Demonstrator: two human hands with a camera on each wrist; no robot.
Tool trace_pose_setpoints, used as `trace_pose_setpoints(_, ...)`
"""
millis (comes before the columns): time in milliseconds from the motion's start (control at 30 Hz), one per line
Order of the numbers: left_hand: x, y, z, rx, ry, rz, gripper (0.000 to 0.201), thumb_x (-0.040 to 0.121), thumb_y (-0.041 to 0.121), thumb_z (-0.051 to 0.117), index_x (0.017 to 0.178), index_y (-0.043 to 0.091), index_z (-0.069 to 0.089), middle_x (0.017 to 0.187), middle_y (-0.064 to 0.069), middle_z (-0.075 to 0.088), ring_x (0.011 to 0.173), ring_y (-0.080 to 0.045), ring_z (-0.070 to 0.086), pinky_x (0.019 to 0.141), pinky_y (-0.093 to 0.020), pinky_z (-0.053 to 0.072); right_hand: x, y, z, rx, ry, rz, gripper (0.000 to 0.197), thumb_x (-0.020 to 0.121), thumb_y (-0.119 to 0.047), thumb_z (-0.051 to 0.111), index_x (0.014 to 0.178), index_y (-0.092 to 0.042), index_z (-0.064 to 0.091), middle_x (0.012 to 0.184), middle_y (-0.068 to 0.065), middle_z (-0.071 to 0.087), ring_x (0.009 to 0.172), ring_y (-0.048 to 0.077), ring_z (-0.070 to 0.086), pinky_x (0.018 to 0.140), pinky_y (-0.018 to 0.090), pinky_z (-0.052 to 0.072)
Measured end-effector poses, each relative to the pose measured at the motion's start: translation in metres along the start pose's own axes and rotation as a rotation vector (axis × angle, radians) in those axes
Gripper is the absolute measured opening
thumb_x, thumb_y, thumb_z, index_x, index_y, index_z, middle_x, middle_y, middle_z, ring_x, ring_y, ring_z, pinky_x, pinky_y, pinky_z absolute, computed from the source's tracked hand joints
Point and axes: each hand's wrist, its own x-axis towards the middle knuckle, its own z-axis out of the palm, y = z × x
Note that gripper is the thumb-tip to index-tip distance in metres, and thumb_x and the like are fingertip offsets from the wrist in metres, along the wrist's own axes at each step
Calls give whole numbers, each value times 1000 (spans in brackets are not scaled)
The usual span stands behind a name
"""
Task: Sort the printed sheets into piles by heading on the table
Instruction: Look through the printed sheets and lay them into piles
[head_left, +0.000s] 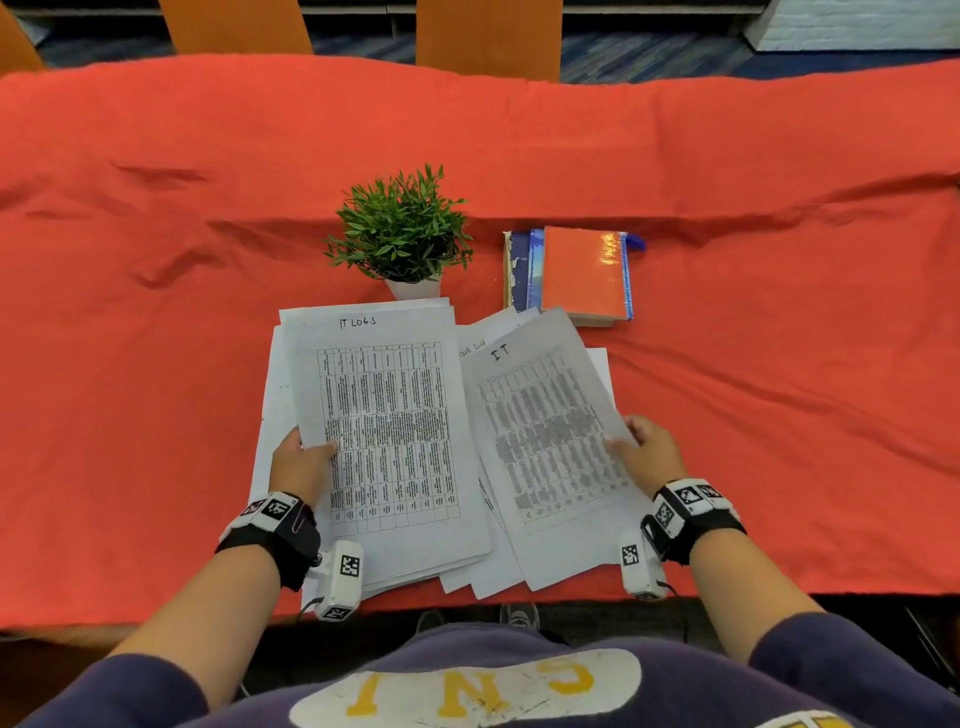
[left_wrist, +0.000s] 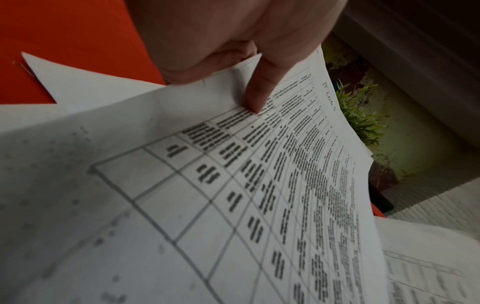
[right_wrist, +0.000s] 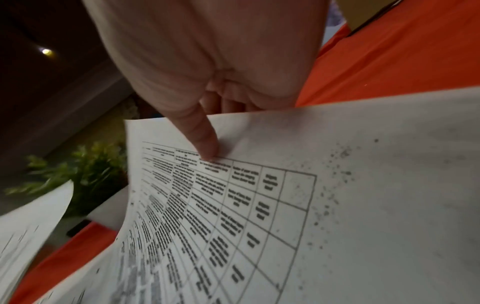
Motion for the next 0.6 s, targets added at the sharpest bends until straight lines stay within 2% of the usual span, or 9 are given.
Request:
trace_pose_setpoints(67,-1,-1,1,-16,-8,-5,39,92,0,51,129,11,54,121,-8,61,101,-25,56,85,-33,42,3,3,15,-176,-27,3,1,85,-16,64,86,-15,64,89,9,67,79,26,62,62,33,51)
trace_pose_setpoints(100,-2,-2,1,-19,-16,-8,39,92,-1,51,129,11,54,119,-8,61,101,-24,55,85,-33,42,5,7,23,-325,-22,5,5,83,-21,65,85,-16,64,97,11,64,88,28,59,69,35,51)
trace_pose_setpoints(167,-3,-3,0,-23,-27,-14,39,92,-1,51,130,11,54,118,-7,61,100,-23,55,85,-32,42,8,13,35,-557,-19,44,19,81,-25,65,98,-15,65,120,9,52,113,31,46,94,40,45)
trace_pose_setpoints(200,-2,-4,0,-31,-30,-16,39,92,-1,52,130,10,54,118,-7,61,100,-24,56,85,-31,42,9,15,39,-606,-3,61,25,81,-23,65,104,-14,64,129,9,46,120,31,40,101,38,39)
trace_pose_setpoints(267,-1,-6,-3,-34,-32,-18,40,92,-1,51,130,10,53,119,-8,60,102,-24,56,85,-32,43,8,14,43,-638,43,80,26,81,-21,64,106,-14,63,135,8,42,122,29,37,100,36,37)
trace_pose_setpoints(400,0,-8,-9,-49,-34,-20,39,92,-1,52,129,10,54,122,-8,61,104,-25,57,88,-33,44,11,14,43,-631,85,126,24,77,-22,67,100,-17,62,126,6,43,116,27,38,94,35,37)
trace_pose_setpoints(600,-4,-8,-11,-44,-11,-17,39,93,-1,50,129,11,54,114,-2,58,102,-22,53,88,-31,39,15,17,42,-615,148,92,14,77,-10,64,90,-13,62,116,6,46,109,26,41,87,33,32)
